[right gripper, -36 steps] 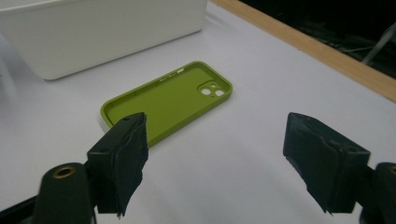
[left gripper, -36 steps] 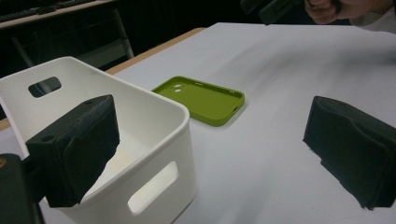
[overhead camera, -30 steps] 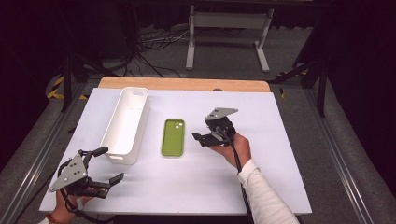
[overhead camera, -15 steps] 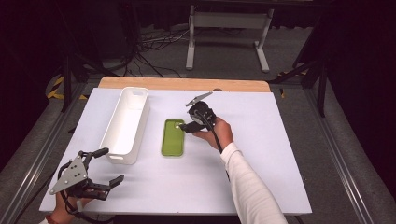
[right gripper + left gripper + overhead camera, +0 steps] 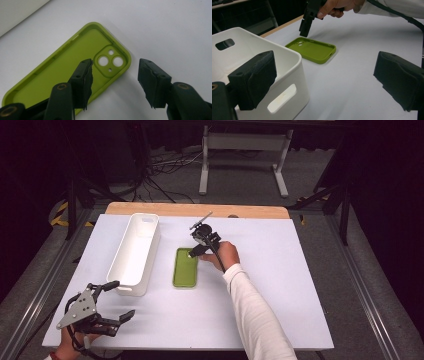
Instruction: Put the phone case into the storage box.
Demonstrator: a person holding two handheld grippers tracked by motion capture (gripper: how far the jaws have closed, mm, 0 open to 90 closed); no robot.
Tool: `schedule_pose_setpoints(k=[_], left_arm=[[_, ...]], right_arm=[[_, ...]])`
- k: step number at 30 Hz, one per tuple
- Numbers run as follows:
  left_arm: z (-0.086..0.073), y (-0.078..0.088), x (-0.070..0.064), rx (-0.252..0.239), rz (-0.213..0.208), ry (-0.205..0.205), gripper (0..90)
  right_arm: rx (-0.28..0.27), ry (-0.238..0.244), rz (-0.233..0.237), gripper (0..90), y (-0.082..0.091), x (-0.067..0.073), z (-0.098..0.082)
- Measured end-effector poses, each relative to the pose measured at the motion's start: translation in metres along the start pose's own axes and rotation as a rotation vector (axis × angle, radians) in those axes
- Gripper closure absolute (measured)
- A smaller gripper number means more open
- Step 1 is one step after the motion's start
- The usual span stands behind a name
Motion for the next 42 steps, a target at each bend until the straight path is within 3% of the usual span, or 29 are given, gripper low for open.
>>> schedule_pose_setpoints(k=[9,12,17,21,27,31,33,42], left_arm=[[0.0,-0.001,-0.001,0.003,-0.013,0.0,5.1],[0.0,-0.001,-0.001,0.005,-0.014,0.001,5.1],[-0.001,0.0,-0.003,0.004,-0.01,-0.001,5.1],[-0.002,0.0,-0.002,0.014,-0.012,0.002,5.1],[-0.003,0.0,-0.002,0.01,-0.014,0.008,5.2],[-0.003,-0.001,-0.003,0.019,-0.021,0.011,5.3],[-0.003,-0.002,-0.004,0.018,-0.018,0.009,5.4],[-0.004,-0.003,-0.003,0.026,-0.025,0.013,6.0]], right_arm=[[0.028,-0.018,-0.021,65.8,-0.012,-0.003,0.002],[0.038,-0.025,-0.068,73.7,-0.016,-0.004,0.003],[0.062,-0.024,-0.077,70.3,-0.021,-0.004,0.001],[0.054,-0.029,-0.081,76.5,-0.022,-0.005,0.003],[0.068,-0.013,-0.114,78.9,-0.023,-0.003,0.005],[0.085,0.022,-0.158,83.8,-0.023,0.001,0.006],[0.101,0.063,-0.181,85.0,-0.024,0.003,0.006],[0.074,0.067,-0.175,85.4,-0.021,0.004,0.002]])
Point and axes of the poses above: each handheld gripper's, and its own axes: y roughly backward along the jaws, z roughly out of its top, x roughly to its left, the point moved 3 cm from there along -y, roughly forward along the jaws, and after that the axes turned 7 degrees about -x, right-handed, at the moved point
